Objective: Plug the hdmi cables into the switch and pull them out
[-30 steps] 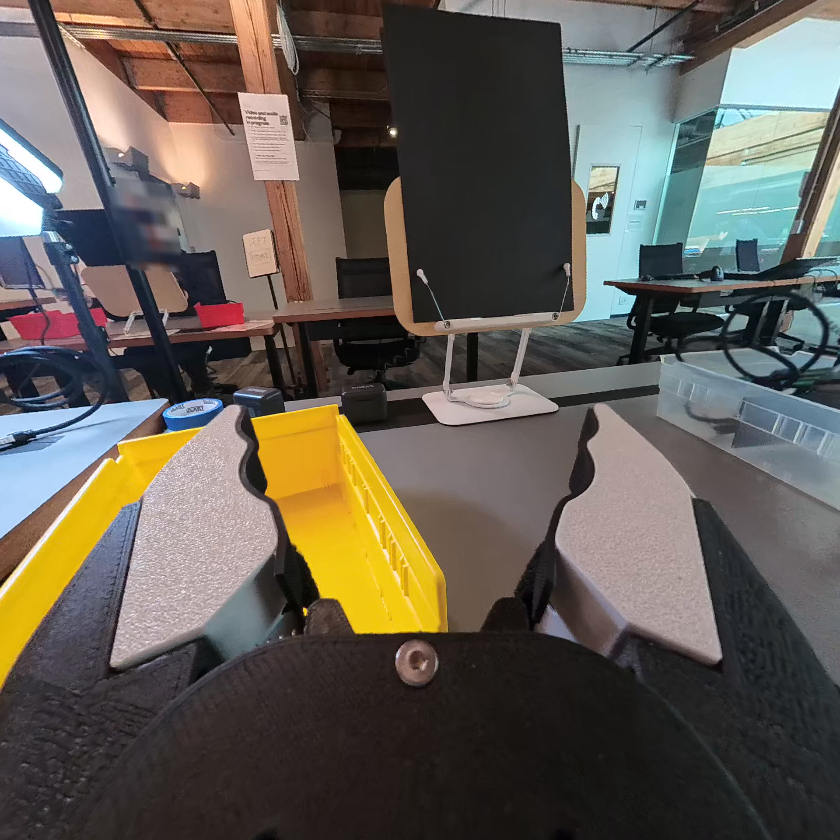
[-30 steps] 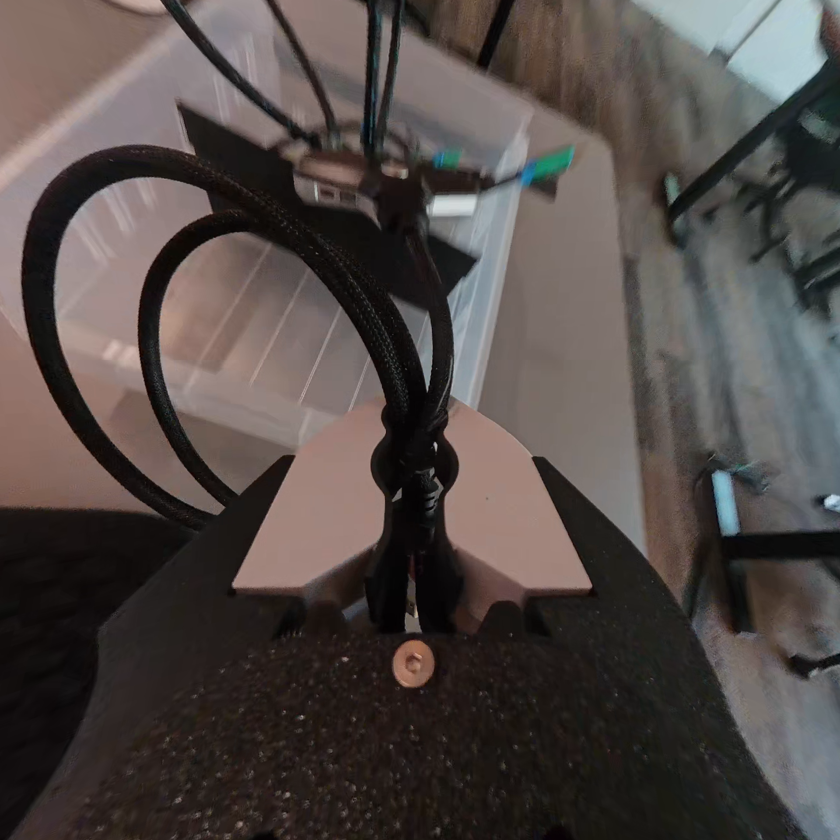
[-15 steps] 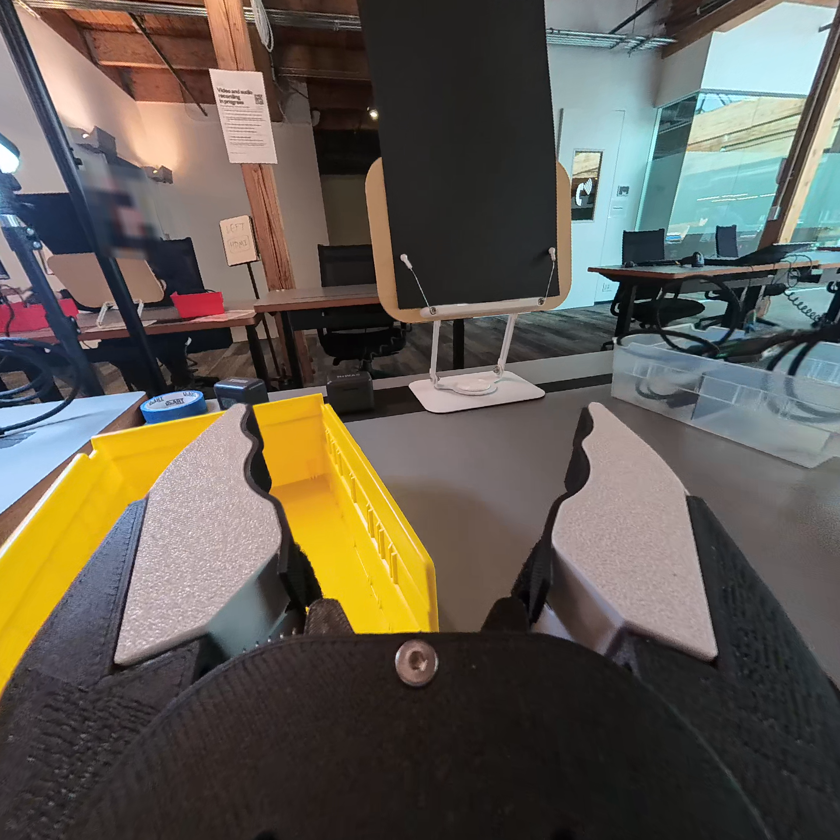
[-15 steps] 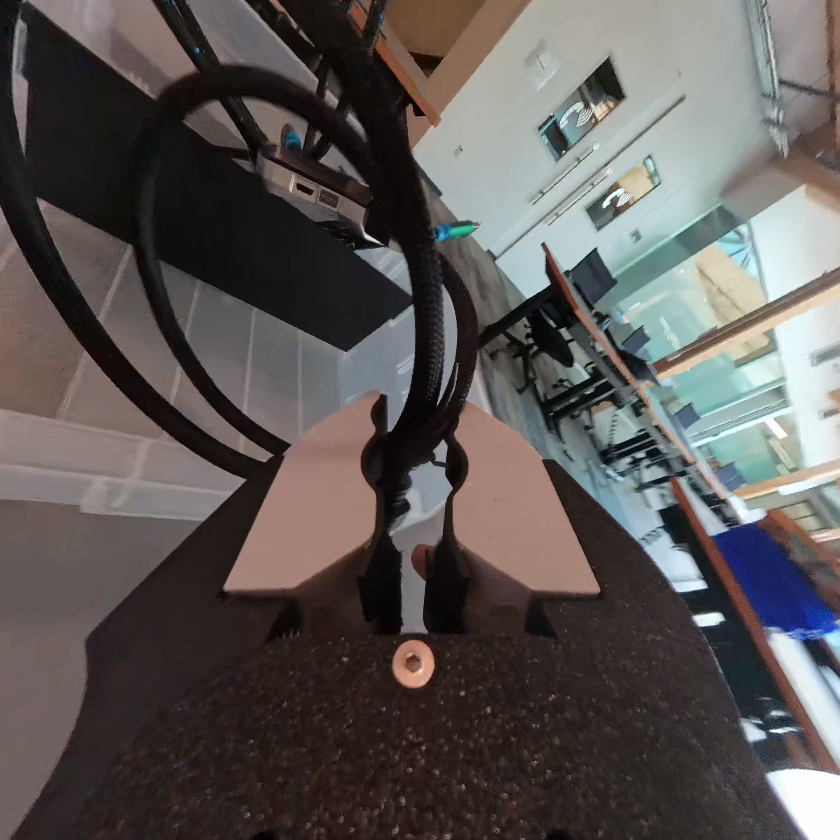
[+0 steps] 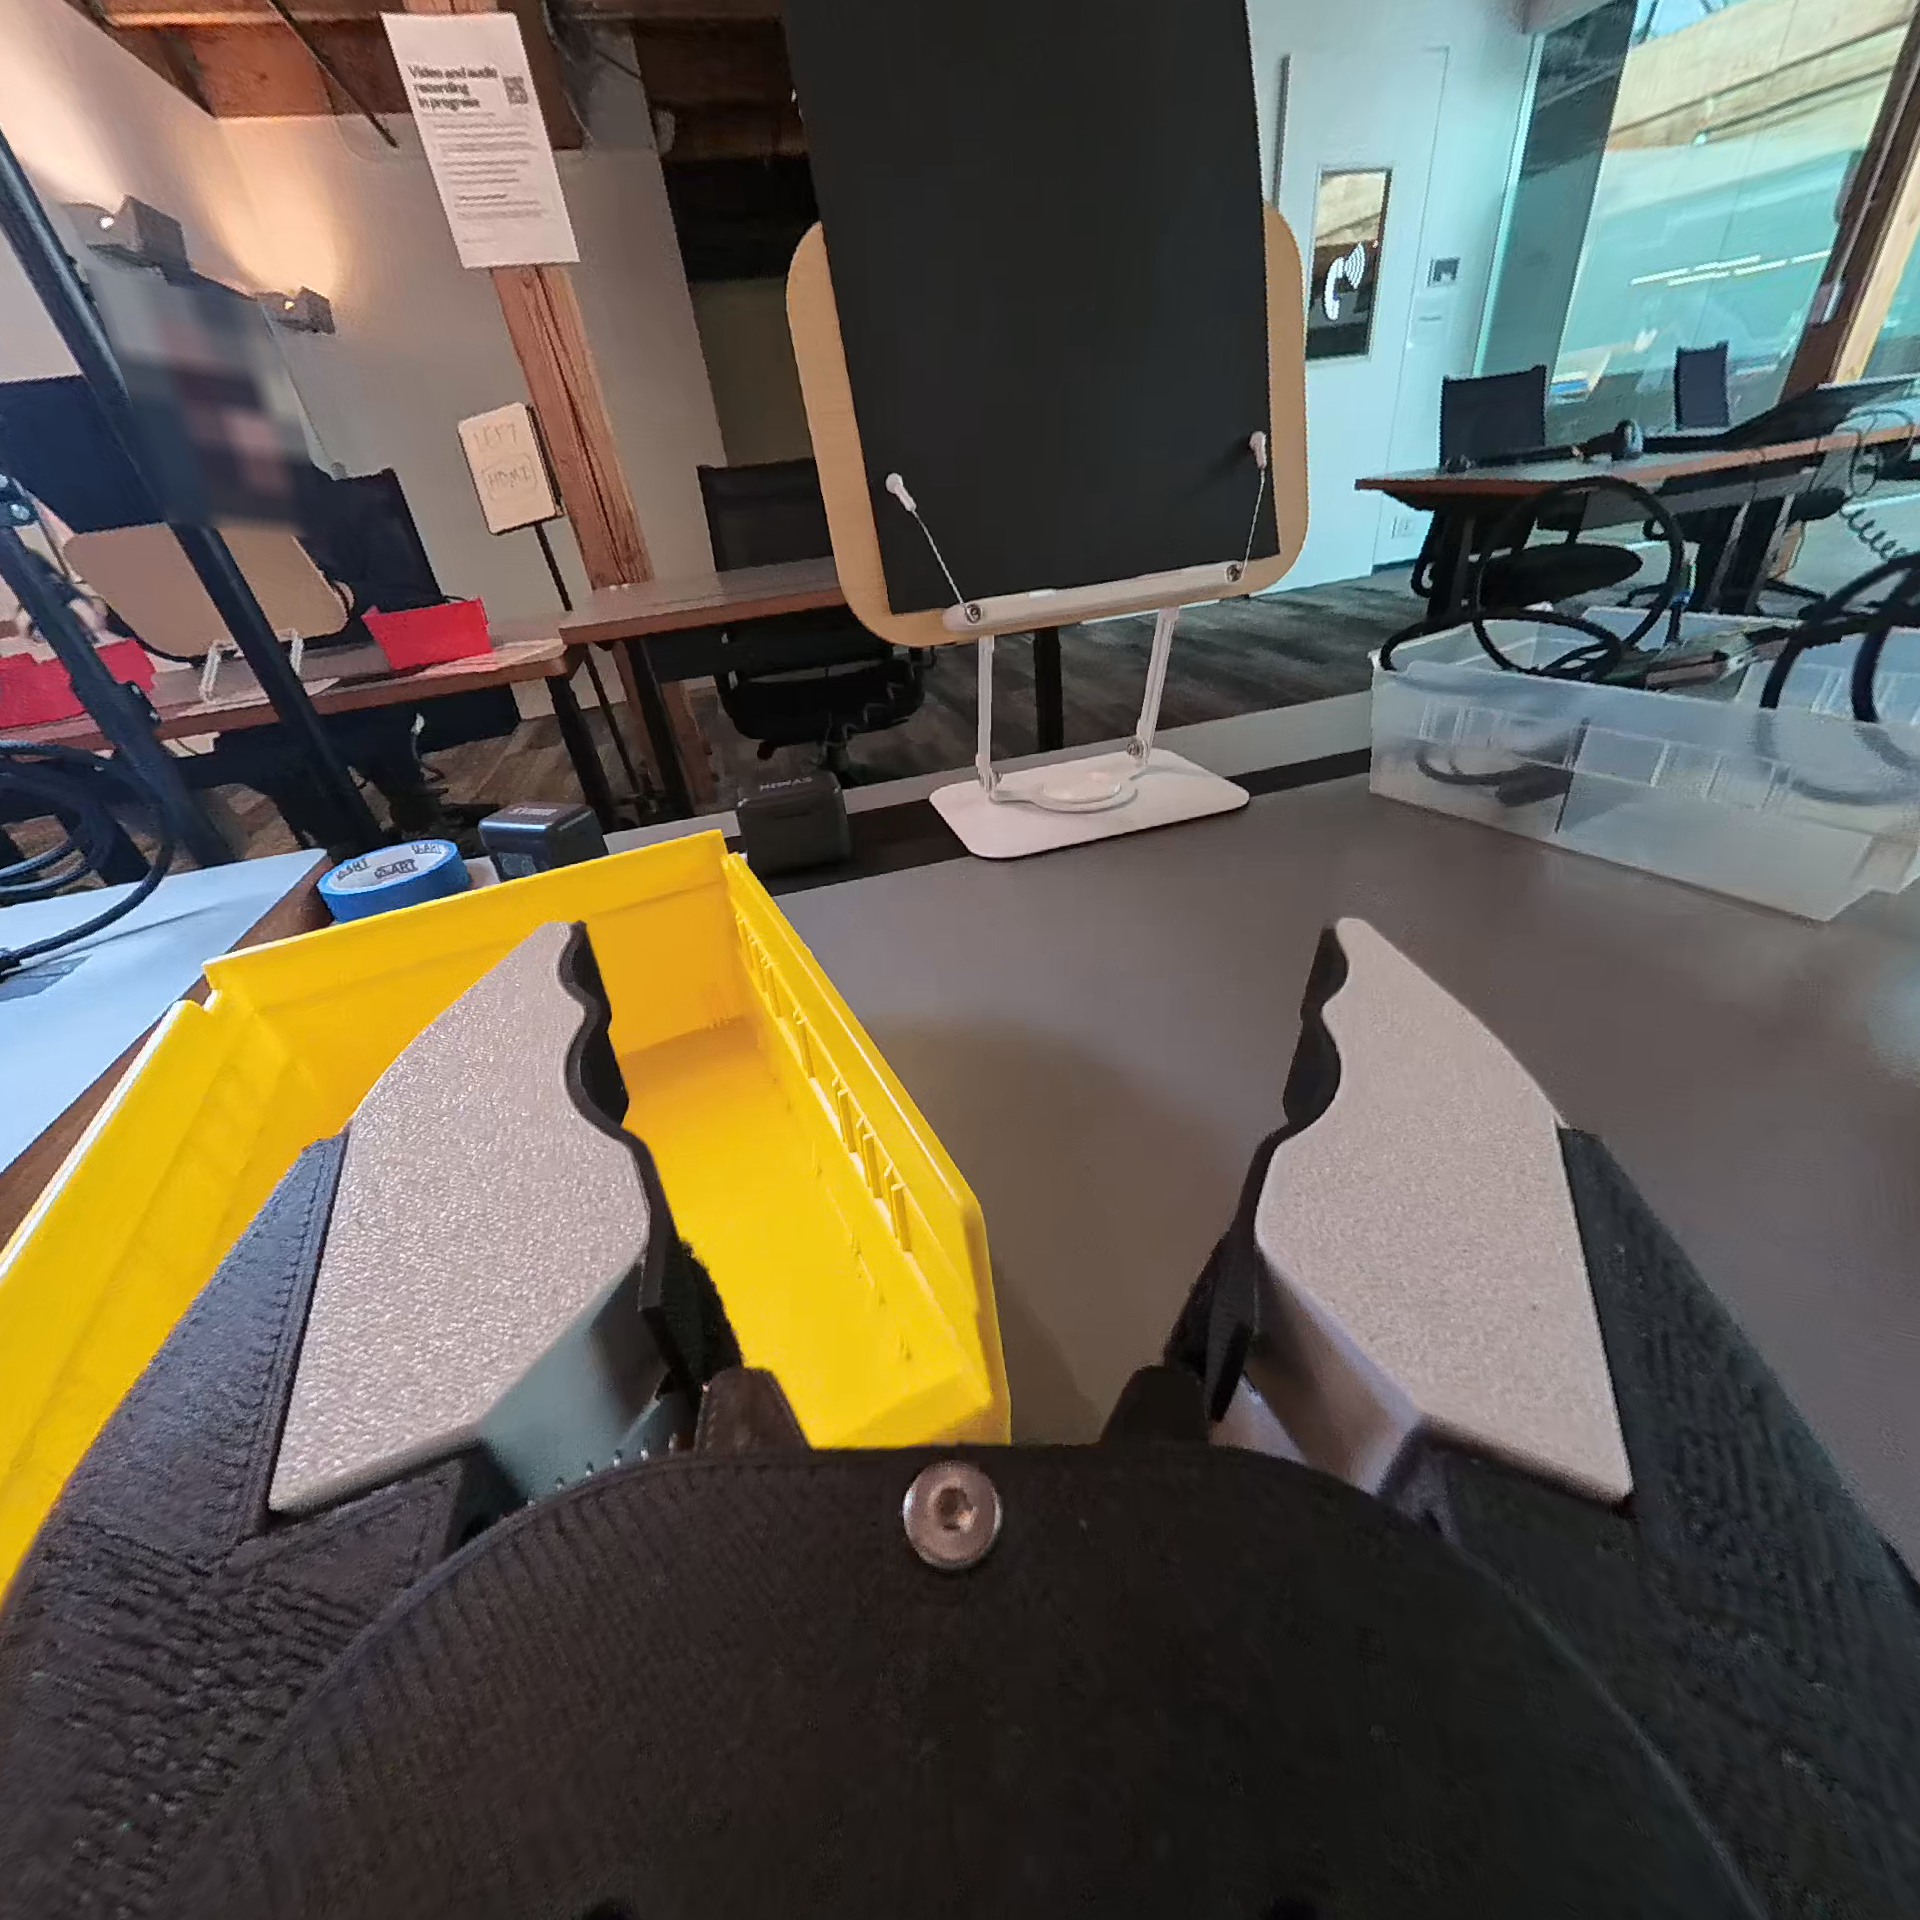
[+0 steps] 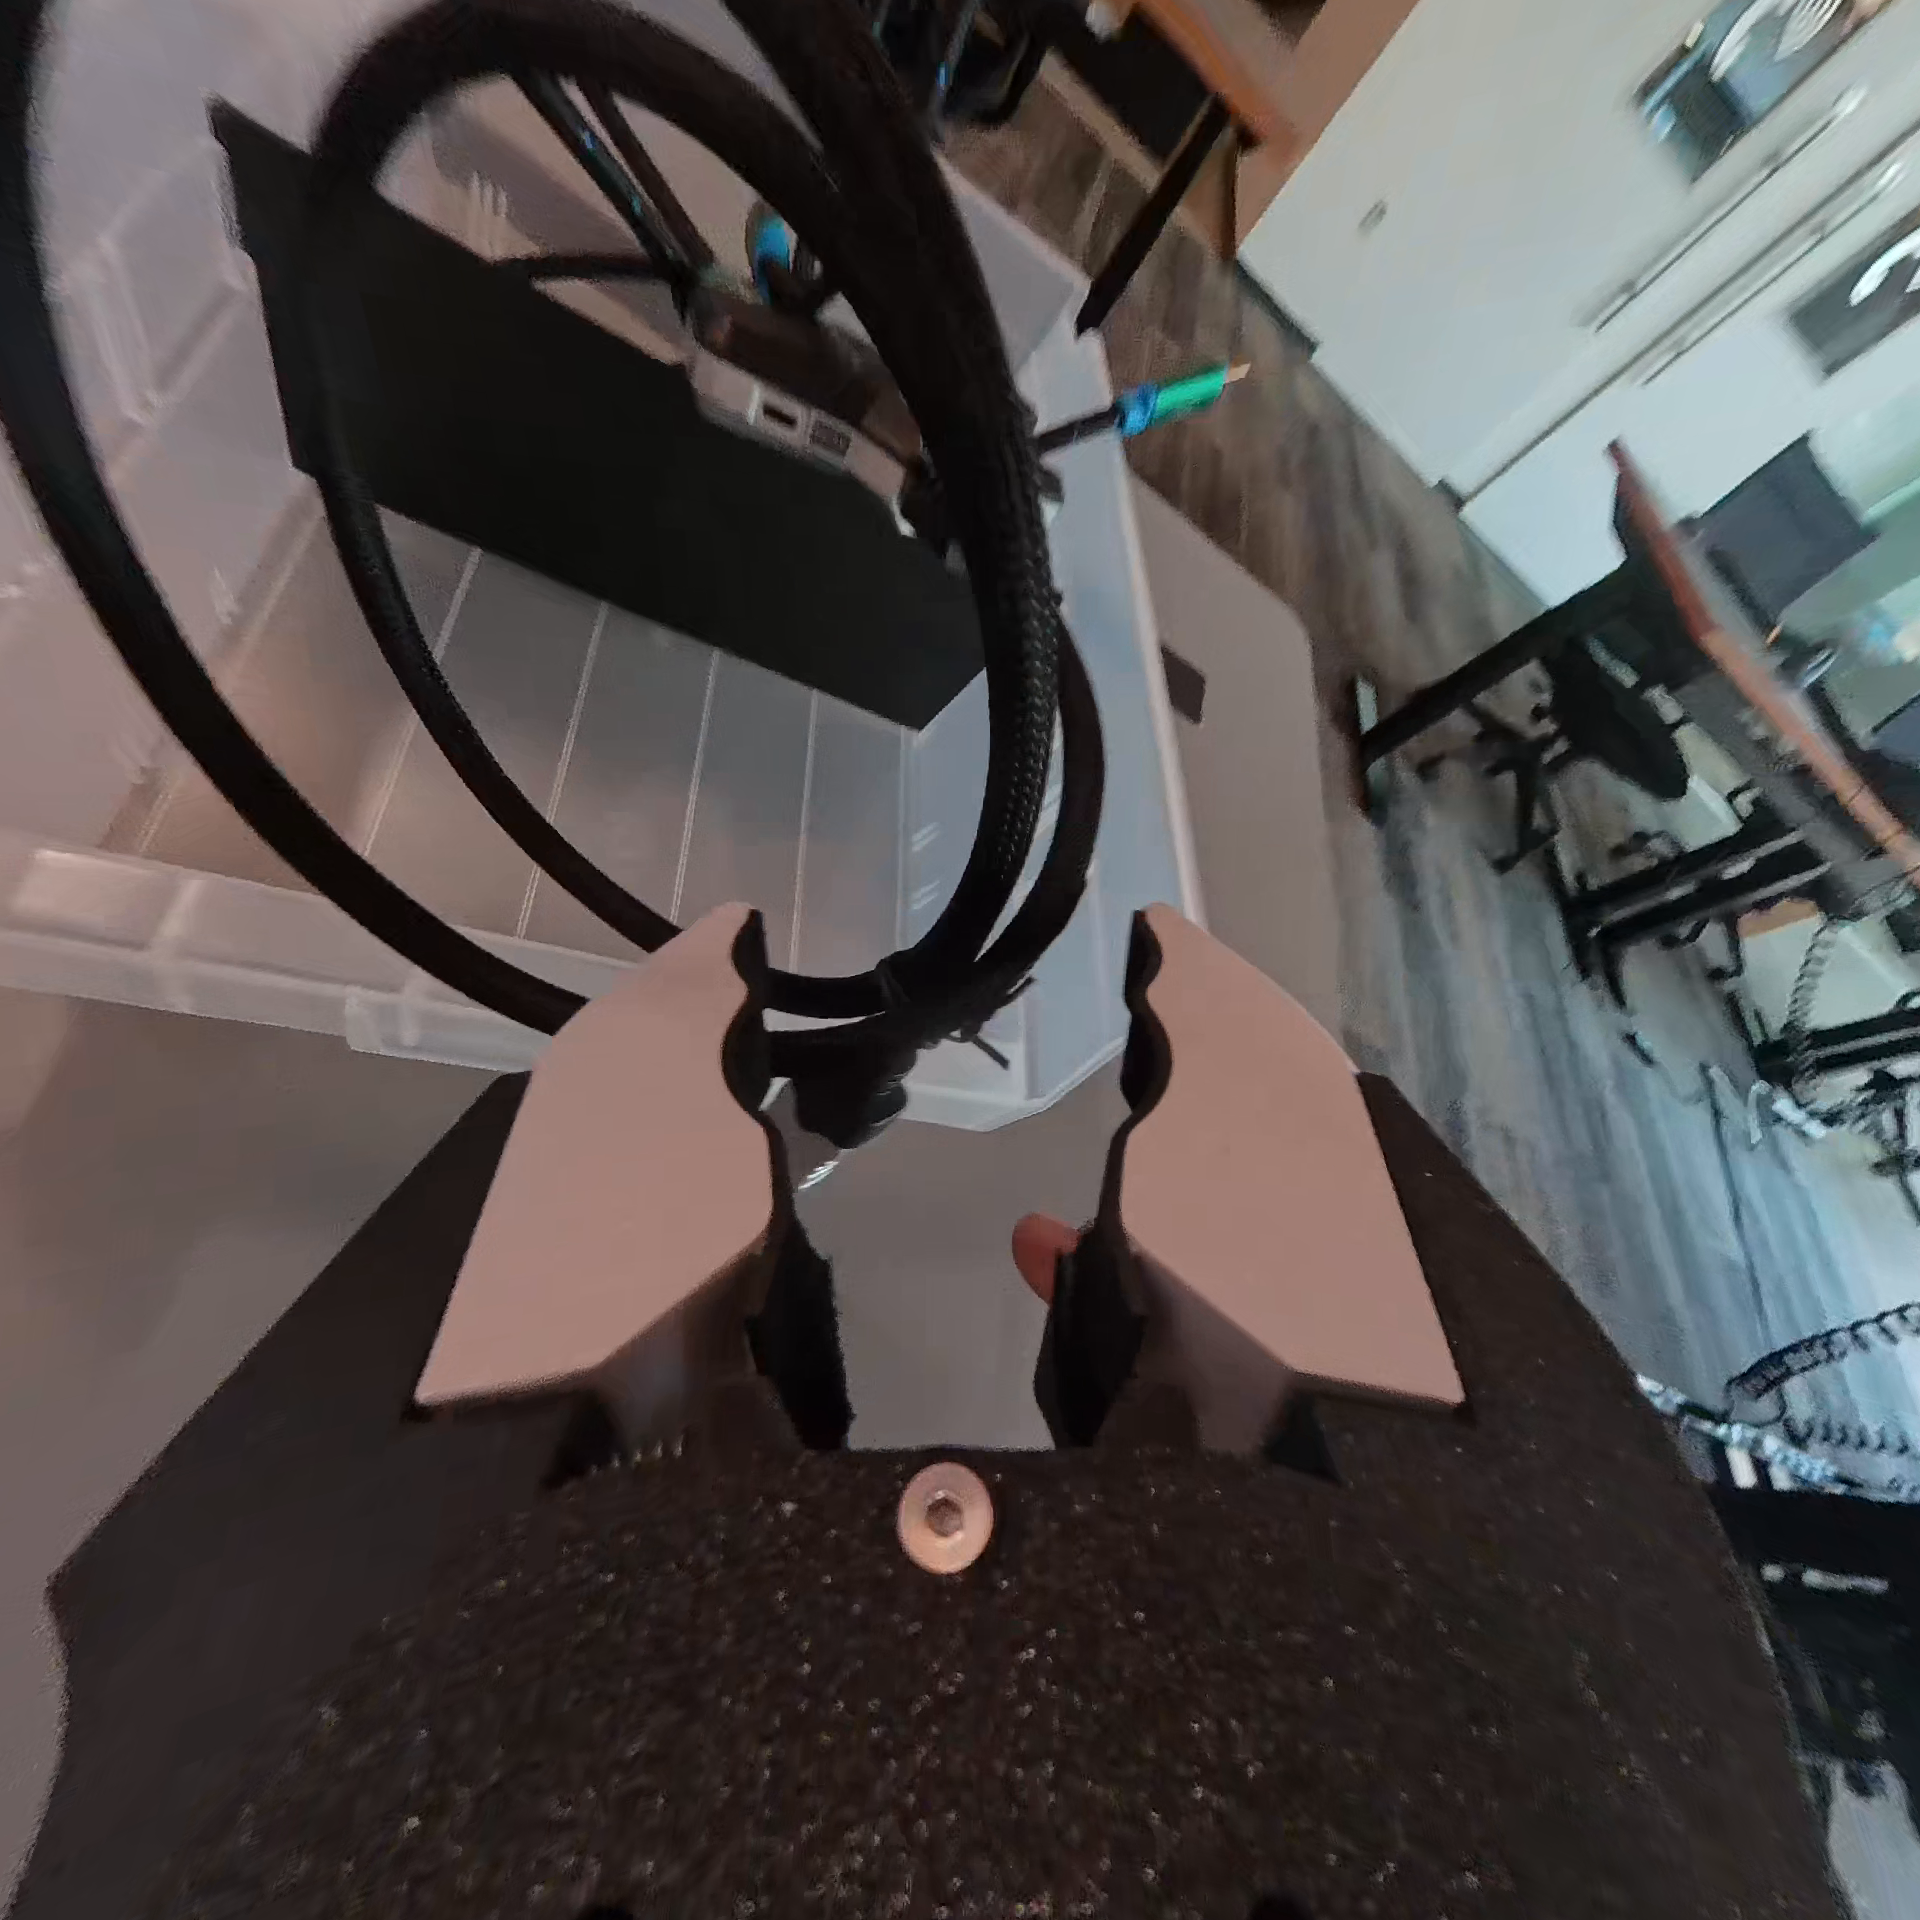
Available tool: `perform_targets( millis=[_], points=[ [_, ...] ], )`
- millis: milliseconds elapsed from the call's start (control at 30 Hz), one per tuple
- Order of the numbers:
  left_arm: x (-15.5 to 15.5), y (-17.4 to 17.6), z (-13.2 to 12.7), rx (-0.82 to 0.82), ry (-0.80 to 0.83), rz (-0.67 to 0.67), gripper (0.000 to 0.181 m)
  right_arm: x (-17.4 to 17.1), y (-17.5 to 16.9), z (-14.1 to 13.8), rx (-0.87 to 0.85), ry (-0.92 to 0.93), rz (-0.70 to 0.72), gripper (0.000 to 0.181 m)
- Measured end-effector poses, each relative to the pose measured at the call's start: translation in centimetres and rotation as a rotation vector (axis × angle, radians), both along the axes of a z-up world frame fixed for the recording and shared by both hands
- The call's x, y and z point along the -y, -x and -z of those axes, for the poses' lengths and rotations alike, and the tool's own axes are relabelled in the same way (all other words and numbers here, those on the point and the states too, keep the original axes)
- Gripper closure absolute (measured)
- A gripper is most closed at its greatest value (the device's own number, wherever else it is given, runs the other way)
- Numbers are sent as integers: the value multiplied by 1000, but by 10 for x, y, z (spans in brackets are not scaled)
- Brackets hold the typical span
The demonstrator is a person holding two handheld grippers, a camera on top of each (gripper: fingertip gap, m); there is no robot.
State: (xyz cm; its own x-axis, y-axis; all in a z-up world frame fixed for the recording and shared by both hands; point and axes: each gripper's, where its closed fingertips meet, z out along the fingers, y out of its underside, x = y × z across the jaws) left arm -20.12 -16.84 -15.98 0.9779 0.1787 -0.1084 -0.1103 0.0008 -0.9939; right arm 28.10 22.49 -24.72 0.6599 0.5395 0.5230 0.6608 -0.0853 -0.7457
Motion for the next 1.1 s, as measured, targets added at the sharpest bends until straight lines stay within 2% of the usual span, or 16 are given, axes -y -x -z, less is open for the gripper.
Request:
perform_targets(
  millis=[133, 233, 367, 433, 500, 567, 700, 767, 833, 867, 967, 1100],
  points=[
    [-1, 1, 6, 10, 29, -1, 57, 17, -2, -20, -1, -16, -51, 81],
    [-4, 0, 13, 11, 58, -4, 57, 37, 2, -47, -109, -94, -78, 79],
    [-6, 2, 25, -5, 106, -50, 57, 82, 38, -71, -308, -169, -193, 79],
    [-8, 1, 32, 16, 130, -61, 61, 103, 67, -60, -357, -121, -258, 88],
    [-13, -2, 42, 50, 156, -53, 69, 111, 92, -31, -332, 7, -268, 90],
    [-18, -1, 59, 76, 214, -66, 78, 105, 105, -9, -284, 68, -228, 94],
    [-25, 12, 97, 117, 357, -134, 92, 84, 123, 5, -272, 124, -154, 114],
    [-28, 16, 108, 137, 398, -135, 120, 74, 125, 15, -187, 146, -106, 129],
    [-29, 21, 111, 132, 412, -151, 152, 75, 131, 28, -120, 206, -113, 169],
    [-30, 21, 111, 118, 418, -141, 158, 73, 129, 30, -110, 205, -79, 175],
    [-32, 14, 111, 67, 440, -116, 159, 85, 138, 30, -100, 200, -124, 174],
    [-43, -15, 112, 51, 450, -6, 158, 114, 154, 29, -77, 189, -168, 172]
  ],
)
